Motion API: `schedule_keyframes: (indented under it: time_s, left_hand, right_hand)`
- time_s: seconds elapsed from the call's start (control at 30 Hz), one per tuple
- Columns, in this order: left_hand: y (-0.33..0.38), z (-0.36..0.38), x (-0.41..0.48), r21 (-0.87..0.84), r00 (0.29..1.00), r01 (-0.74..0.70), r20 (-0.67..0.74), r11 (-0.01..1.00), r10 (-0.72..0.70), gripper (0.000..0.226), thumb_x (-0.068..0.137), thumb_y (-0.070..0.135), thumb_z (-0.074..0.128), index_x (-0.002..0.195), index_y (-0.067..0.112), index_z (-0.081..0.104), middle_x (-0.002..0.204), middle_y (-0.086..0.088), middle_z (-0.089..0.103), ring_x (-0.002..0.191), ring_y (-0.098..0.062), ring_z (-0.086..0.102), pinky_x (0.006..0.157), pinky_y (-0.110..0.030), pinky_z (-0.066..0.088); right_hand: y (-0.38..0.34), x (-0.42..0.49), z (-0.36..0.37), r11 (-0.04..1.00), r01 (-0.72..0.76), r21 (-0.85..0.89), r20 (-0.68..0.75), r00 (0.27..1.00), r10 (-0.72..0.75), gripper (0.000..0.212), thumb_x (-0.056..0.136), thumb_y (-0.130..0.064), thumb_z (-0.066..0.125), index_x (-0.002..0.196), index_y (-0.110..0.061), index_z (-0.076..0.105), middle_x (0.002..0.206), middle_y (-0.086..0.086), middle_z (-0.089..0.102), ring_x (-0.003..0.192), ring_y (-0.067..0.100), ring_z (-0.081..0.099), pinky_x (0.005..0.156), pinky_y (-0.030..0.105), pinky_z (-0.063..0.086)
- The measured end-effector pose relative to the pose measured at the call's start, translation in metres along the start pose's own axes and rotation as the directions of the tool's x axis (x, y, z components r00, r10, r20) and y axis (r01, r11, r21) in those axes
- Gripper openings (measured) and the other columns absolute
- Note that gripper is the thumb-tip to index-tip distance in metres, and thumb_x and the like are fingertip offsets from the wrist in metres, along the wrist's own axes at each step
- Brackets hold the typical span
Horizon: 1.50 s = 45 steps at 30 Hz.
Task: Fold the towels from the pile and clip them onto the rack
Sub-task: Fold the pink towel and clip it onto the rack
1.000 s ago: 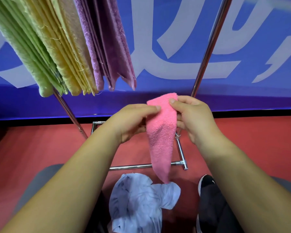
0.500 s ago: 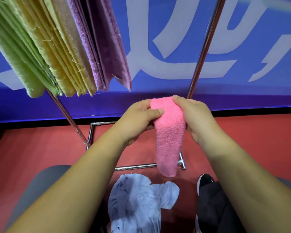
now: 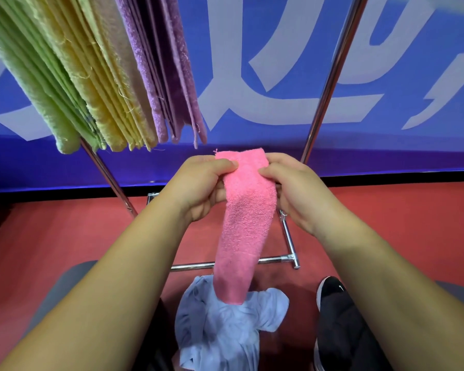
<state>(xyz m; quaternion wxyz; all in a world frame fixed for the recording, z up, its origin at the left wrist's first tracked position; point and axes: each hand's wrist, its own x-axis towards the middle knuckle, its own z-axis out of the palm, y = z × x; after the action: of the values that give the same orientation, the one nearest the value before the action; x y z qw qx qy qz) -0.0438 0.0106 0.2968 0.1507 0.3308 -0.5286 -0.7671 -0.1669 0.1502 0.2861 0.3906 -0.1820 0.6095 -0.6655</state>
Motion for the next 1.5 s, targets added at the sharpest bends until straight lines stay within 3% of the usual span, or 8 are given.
schedule_keyframes:
  time_s: [0.2, 0.27, 0.4, 0.57, 0.83, 1.03, 1.27, 1.5]
  left_hand:
    - [0.001, -0.003, 0.002, 0.009, 1.0, 0.003, -0.027, 1.0, -0.003, 0.025, 0.103, 0.003, 0.061, 0.121, -0.012, 0.068, 0.105, -0.025, 0.079, 0.079, -0.024, 0.078, 0.068, -0.035, 0.066]
    - [0.0, -0.004, 0.004, 0.004, 0.999, -0.007, -0.034, 1.0, 0.007, 0.029, 0.103, 0.005, 0.062, 0.125, -0.013, 0.066, 0.117, -0.032, 0.074, 0.089, -0.029, 0.074, 0.085, -0.048, 0.065]
    - [0.0, 0.0, 0.006, -0.069, 1.0, -0.012, -0.002, 0.998, 0.011, 0.03, 0.104, 0.007, 0.061, 0.127, -0.011, 0.066, 0.108, -0.023, 0.074, 0.1, -0.031, 0.068, 0.103, -0.052, 0.056]
    - [-0.004, 0.006, 0.002, -0.112, 0.986, 0.043, 0.164, 0.993, -0.024, 0.032, 0.103, 0.009, 0.062, 0.131, -0.005, 0.068, 0.105, -0.01, 0.077, 0.103, -0.024, 0.073, 0.102, -0.044, 0.06]
    - [-0.02, 0.011, 0.002, 0.24, 0.983, 0.068, 0.149, 0.968, -0.106, 0.036, 0.096, 0.009, 0.074, 0.127, -0.008, 0.066, 0.11, -0.014, 0.078, 0.099, -0.022, 0.073, 0.105, -0.041, 0.059]
    - [-0.018, 0.018, 0.0, 0.17, 0.993, 0.001, 0.112, 0.986, -0.021, 0.013, 0.101, 0.015, 0.069, 0.114, 0.011, 0.073, 0.102, -0.008, 0.079, 0.096, -0.019, 0.072, 0.106, -0.047, 0.055]
    - [-0.009, 0.011, 0.0, -0.144, 0.994, 0.105, 0.027, 0.984, -0.103, 0.032, 0.102, 0.005, 0.064, 0.127, -0.014, 0.066, 0.107, -0.022, 0.076, 0.087, -0.028, 0.078, 0.073, -0.037, 0.067]
    - [-0.002, -0.001, -0.001, -0.006, 0.995, -0.016, 0.095, 1.0, 0.017, 0.033, 0.093, -0.012, 0.064, 0.124, -0.005, 0.071, 0.118, -0.023, 0.077, 0.107, -0.03, 0.077, 0.091, -0.035, 0.064]
  right_hand:
    - [0.004, 0.002, -0.002, 0.996, 0.083, -0.04, -0.013, 0.996, -0.083, 0.025, 0.102, 0.0, 0.064, 0.124, -0.004, 0.074, 0.112, 0.021, 0.08, 0.106, 0.035, 0.076, 0.1, 0.054, 0.059]
    - [0.005, 0.002, -0.002, 0.987, 0.149, -0.065, -0.041, 0.988, -0.152, 0.025, 0.101, -0.002, 0.068, 0.126, -0.004, 0.072, 0.109, 0.02, 0.08, 0.102, 0.033, 0.077, 0.097, 0.053, 0.059]
    - [0.005, 0.0, -0.003, 0.941, 0.28, -0.192, -0.094, 0.949, -0.302, 0.028, 0.097, -0.009, 0.074, 0.123, -0.019, 0.072, 0.085, 0.004, 0.071, 0.077, 0.016, 0.064, 0.074, 0.038, 0.049]
    - [0.0, -0.002, -0.011, 0.871, 0.364, -0.33, -0.178, 0.882, -0.436, 0.02, 0.097, -0.011, 0.075, 0.107, -0.026, 0.081, 0.088, -0.014, 0.068, 0.085, 0.003, 0.063, 0.081, 0.023, 0.051]
    - [0.002, 0.006, -0.022, 0.91, 0.279, -0.306, -0.267, 0.893, -0.363, 0.028, 0.097, -0.009, 0.072, 0.111, -0.032, 0.083, 0.109, -0.003, 0.079, 0.101, 0.014, 0.072, 0.096, 0.038, 0.058]
    - [0.003, 0.006, -0.019, 0.954, 0.158, -0.256, -0.225, 0.95, -0.218, 0.032, 0.095, -0.012, 0.069, 0.114, -0.033, 0.082, 0.108, -0.008, 0.081, 0.088, 0.008, 0.071, 0.086, 0.034, 0.057]
    - [0.007, 0.006, -0.011, 0.97, 0.099, -0.22, -0.134, 0.982, -0.131, 0.021, 0.09, -0.027, 0.071, 0.106, -0.032, 0.084, 0.091, -0.01, 0.079, 0.08, 0.01, 0.066, 0.079, 0.035, 0.052]
    - [0.009, 0.007, -0.008, 0.955, 0.192, -0.226, -0.097, 0.971, -0.218, 0.027, 0.097, 0.002, 0.068, 0.107, -0.019, 0.083, 0.089, -0.003, 0.077, 0.082, 0.011, 0.067, 0.08, 0.03, 0.052]
